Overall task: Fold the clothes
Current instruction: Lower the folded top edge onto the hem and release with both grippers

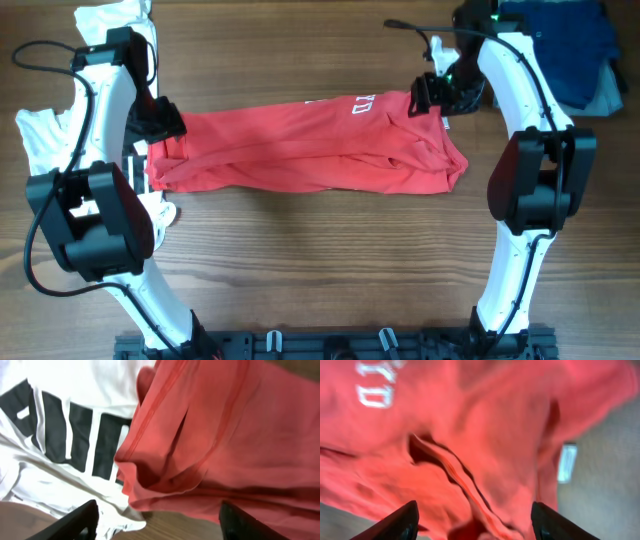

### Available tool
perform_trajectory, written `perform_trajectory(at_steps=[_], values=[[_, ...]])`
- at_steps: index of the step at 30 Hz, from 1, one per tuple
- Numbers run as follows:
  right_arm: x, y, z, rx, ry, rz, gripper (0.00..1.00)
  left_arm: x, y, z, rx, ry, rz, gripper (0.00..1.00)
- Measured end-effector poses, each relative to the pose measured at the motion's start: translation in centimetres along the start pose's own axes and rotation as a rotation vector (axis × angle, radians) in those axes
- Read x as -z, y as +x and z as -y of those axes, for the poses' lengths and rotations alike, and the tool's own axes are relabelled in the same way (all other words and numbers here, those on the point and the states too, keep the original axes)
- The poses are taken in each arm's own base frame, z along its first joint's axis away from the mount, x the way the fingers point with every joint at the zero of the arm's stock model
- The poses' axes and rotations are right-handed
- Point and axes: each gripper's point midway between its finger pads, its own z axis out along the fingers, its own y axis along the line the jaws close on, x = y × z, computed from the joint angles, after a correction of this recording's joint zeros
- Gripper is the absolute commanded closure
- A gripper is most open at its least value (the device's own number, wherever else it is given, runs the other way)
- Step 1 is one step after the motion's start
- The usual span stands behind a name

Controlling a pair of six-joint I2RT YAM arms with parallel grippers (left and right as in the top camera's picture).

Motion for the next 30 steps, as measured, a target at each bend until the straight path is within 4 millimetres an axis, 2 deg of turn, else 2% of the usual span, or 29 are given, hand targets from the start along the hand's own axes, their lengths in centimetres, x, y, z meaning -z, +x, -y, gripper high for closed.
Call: perform_trajectory(at_steps=[5,11,18,22,26,30], values=[[0.0,-1.4,-0.9,0.034,-0.036,0.058,0.27,-0.5,-1.6,0.3,0.016,0.022,0.065,0.19],[-0.3,-2.4,-2.4,0.088,-0.052,0.092,0.24,-2.5,-1.6,-0.6,0.044,0.020,0.064,0.20],[-0.3,-2.7,-2.6,0.099,-0.052,0.105,0.24,-4.7,-1.7,-0.5,0.061,0.042,0.083,0.23],[-0.3,-2.8,-2.6,0.099,-0.052,0.107,0.24,-6.3,-0.9,-0.2,0.059,0.057,0.072,0.29],[-0.3,-2.8,-2.6,0.100,-0.052,0.107,0.24,-7.8,0.4,-0.3,0.056,0.052,0.041,0.40],[-0.3,-2.8,-2.6,0.100,-0.052,0.109,0.23,-8.1,0.8,-0.1,0.053,0.060,0.033,0.43]])
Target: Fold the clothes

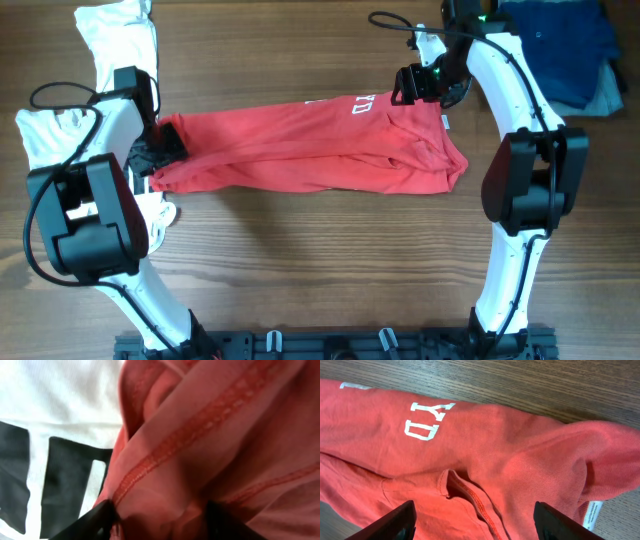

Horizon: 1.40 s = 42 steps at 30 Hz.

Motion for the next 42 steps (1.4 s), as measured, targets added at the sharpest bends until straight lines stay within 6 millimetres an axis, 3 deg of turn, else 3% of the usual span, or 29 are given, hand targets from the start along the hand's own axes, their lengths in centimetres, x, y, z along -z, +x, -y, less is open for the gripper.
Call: perform_trajectory(at_steps=[9,13,17,18,22,27,28,30,33,35,42], values=[[0.0,-0.2,0.0,0.003,0.001,0.009,0.24,0.2,-0.7,2.2,-0.039,0.030,0.051,0.49],[0.0,-0.2,0.0,0.003,0.001,0.009,0.24,0.3,-1.1,3.2,-0.057,0.042,0.079,0.59],[0.0,-0.2,0.0,0.003,0.001,0.009,0.24,0.3,-1.1,3.3,-0.059,0.043,0.082,0.86],[0.0,-0.2,0.0,0.003,0.001,0.009,0.23,0.3,-1.1,3.3,-0.056,0.043,0.082,0.89],[0.0,-0.2,0.0,0.002,0.001,0.009,0.24,0.3,-1.1,3.3,-0.060,0.043,0.082,0.96],[0.0,-0.2,0.0,0.003,0.001,0.009,0.24,0.3,-1.0,3.2,-0.061,0.038,0.076,0.96],[0.0,-0.2,0.0,0.003,0.001,0.009,0.24,0.3,-0.9,3.1,-0.061,0.034,0.071,0.94],[0.0,-0.2,0.0,0.003,0.001,0.009,0.24,0.3,-0.5,2.7,-0.063,0.022,0.055,0.82],[0.0,-0.2,0.0,0.003,0.001,0.010,0.23,0.2,0.0,2.1,-0.077,0.007,0.030,0.55],[0.0,-0.5,0.1,0.006,0.003,0.018,0.23,0.2,0.5,1.6,-0.093,-0.005,0.008,0.46],[0.0,-1.4,0.2,0.016,0.007,0.054,0.21,0.5,0.3,0.7,-0.123,-0.015,0.007,0.36]])
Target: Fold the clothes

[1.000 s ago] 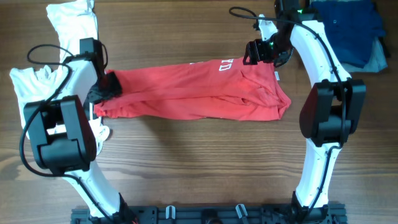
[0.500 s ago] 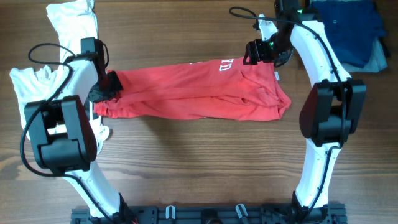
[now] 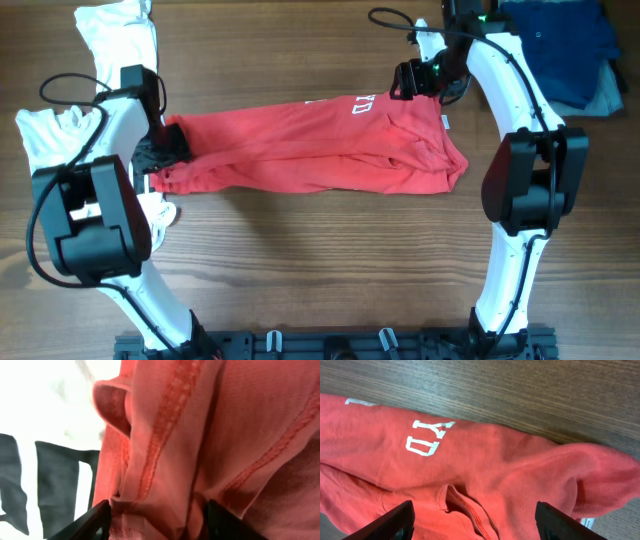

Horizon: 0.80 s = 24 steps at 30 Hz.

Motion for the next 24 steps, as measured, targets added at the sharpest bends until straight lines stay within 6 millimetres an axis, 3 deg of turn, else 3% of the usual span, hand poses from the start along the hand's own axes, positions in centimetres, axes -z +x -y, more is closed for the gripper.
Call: perform_trajectory(at_steps=[6,16,24], values=[[0.0,0.2,0.0,-0.008,-0.001,-0.010,0.16,0.2,-1.4,0.0,-0.002,0.013,0.058,0.28],[0.1,1.6,-0.2,-0.028,-0.009,-0.066,0.15,0.1,-3.8,-2.0,0.118,0.154,0.115,0.27],[0.1,1.6,-0.2,-0.028,-0.009,-0.066,0.14,0.2,-5.2,-4.9,0.243,0.278,0.147,0.44]])
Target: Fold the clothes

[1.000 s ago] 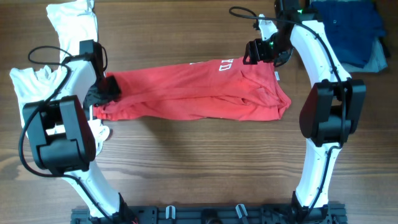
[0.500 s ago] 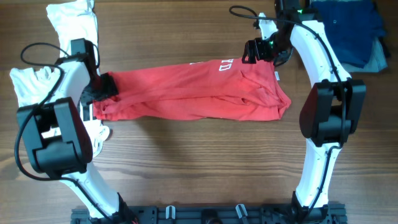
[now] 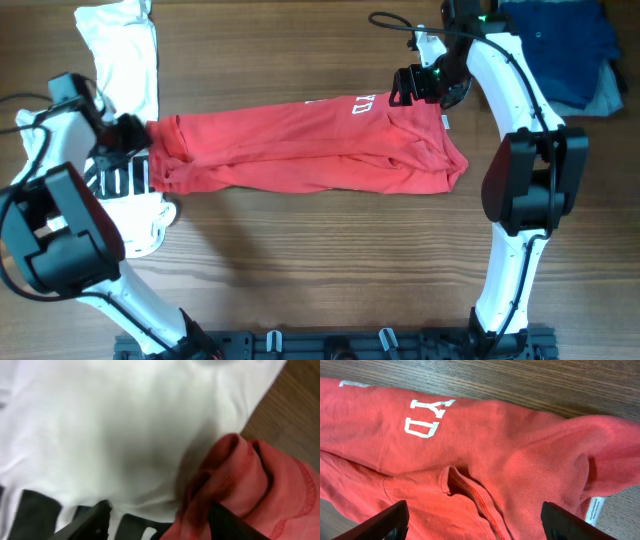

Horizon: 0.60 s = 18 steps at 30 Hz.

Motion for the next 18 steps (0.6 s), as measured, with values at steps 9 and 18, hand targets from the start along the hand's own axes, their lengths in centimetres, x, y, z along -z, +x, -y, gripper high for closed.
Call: perform_trajectory(at_steps=[9,18], values=[[0.0,0.0,0.0,0.000,0.000,0.000,0.14,0.2,-0.4,-1.5,0.144,0.012,0.008,0.85],[0.0,-0.1,0.0,0.001,0.000,0.003,0.14,-1.2,1.0,-2.0,0.193,0.021,0.039,0.89]])
